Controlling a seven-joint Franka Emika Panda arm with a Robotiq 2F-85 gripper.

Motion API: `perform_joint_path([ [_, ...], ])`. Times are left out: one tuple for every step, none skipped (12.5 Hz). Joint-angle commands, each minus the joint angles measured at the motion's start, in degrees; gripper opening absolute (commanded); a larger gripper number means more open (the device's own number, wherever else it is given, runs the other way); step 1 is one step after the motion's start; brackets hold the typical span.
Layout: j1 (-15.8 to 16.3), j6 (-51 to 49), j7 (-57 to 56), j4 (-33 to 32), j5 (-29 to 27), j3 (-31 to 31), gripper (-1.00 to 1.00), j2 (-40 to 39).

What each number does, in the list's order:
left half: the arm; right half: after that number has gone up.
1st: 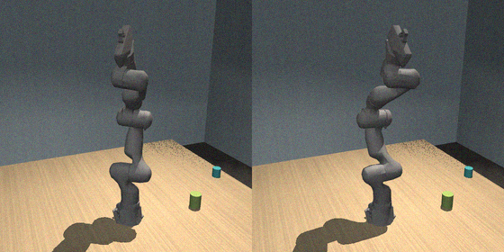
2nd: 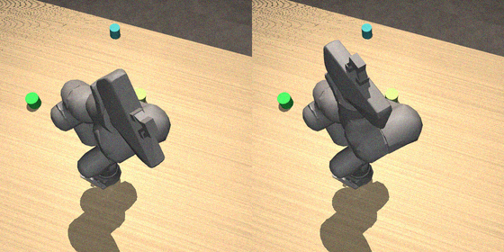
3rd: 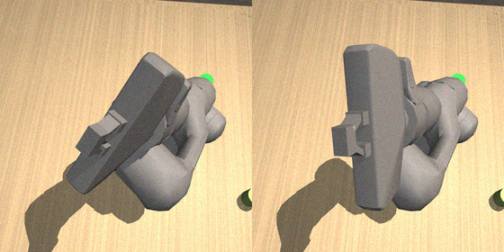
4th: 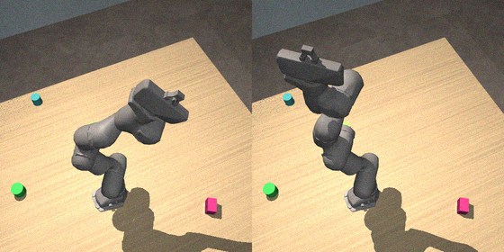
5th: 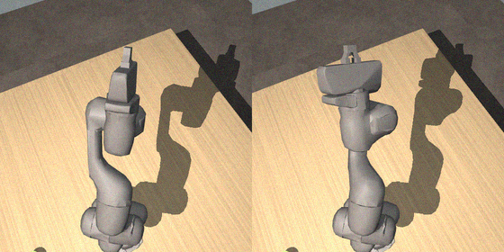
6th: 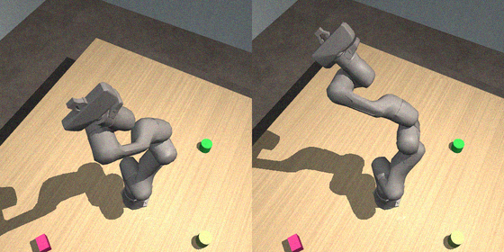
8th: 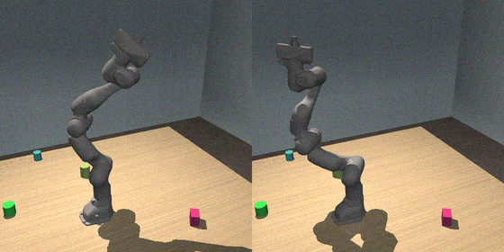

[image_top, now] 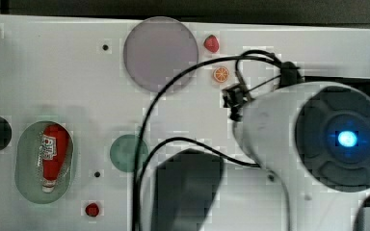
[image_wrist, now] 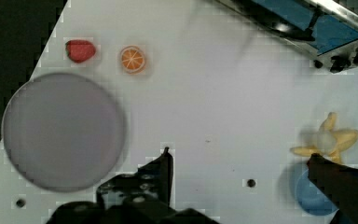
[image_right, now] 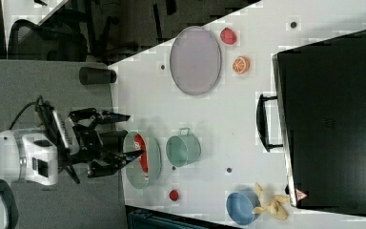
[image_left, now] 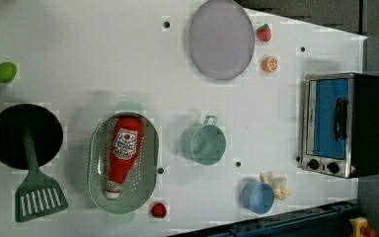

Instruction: Pick Ketchup from the table and place it in strainer.

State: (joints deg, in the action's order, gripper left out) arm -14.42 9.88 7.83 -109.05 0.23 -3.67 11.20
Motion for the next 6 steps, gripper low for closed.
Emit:
perform_joint_path([
  [2.18,-0.76,-3.00,-0.35,-0.09,-3.99,1.00,1.12],
  [2.23,-0.77,-2.50,-0.27,-0.46,-4.39,1.00,1.14],
  [2.29,-1.30,-2.46,-0.29,-1.22,-4.80,1.00,1.14],
  [2.37,-3.32,-2.47,-0.33,-1.38,-5.07,1.00,1.14],
  [2.51,-4.65,-2.47,-0.28,-1.58,-5.17,1.00,1.15],
  [2.53,-4.31,-2.47,-0.26,-1.58,-5.20,1.00,1.13],
])
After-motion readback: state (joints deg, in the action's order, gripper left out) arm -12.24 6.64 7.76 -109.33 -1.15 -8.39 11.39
